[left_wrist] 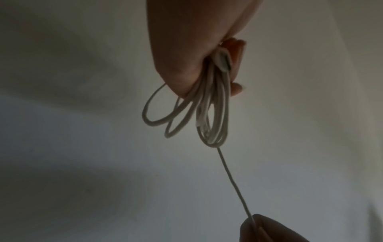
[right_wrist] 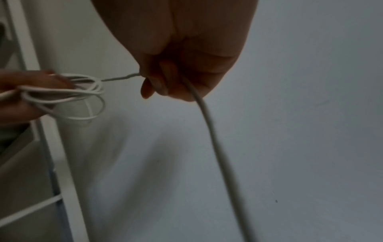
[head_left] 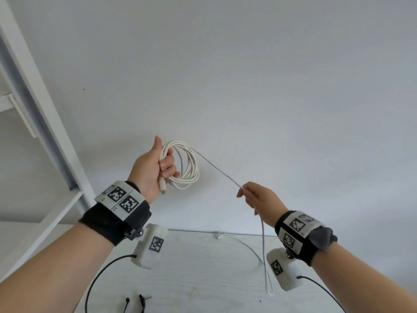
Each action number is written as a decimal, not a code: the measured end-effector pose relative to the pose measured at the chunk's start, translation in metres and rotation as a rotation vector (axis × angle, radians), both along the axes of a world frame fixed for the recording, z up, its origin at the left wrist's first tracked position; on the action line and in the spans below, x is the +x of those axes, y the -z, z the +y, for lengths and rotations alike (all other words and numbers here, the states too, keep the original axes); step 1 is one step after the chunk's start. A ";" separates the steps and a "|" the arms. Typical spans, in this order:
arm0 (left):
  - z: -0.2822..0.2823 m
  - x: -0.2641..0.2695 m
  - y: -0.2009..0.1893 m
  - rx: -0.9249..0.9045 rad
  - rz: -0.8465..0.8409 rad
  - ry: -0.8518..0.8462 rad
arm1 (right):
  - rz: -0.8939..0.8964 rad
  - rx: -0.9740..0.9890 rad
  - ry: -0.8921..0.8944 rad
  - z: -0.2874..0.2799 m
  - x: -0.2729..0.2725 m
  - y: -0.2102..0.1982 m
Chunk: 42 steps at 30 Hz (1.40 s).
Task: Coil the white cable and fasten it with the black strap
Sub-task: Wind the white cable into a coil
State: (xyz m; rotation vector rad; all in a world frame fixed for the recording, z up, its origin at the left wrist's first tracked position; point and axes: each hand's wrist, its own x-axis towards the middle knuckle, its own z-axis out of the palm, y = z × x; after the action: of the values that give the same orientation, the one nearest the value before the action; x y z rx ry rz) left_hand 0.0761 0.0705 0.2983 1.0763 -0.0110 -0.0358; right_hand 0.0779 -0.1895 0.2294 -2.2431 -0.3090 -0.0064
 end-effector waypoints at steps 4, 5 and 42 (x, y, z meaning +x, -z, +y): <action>-0.011 0.006 0.013 -0.141 0.022 0.040 | -0.058 -0.200 -0.104 0.014 -0.013 0.006; -0.015 0.006 0.016 -0.133 0.022 0.018 | -0.066 -0.252 -0.128 0.018 -0.015 0.005; -0.039 -0.030 0.019 0.848 -0.348 -0.075 | -0.051 -0.589 -0.325 0.070 -0.026 -0.036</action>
State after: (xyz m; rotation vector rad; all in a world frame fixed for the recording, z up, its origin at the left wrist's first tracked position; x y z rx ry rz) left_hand 0.0456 0.0318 0.2788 1.9183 -0.2912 0.2347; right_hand 0.0517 -0.1194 0.2656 -2.7441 -0.7833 0.2269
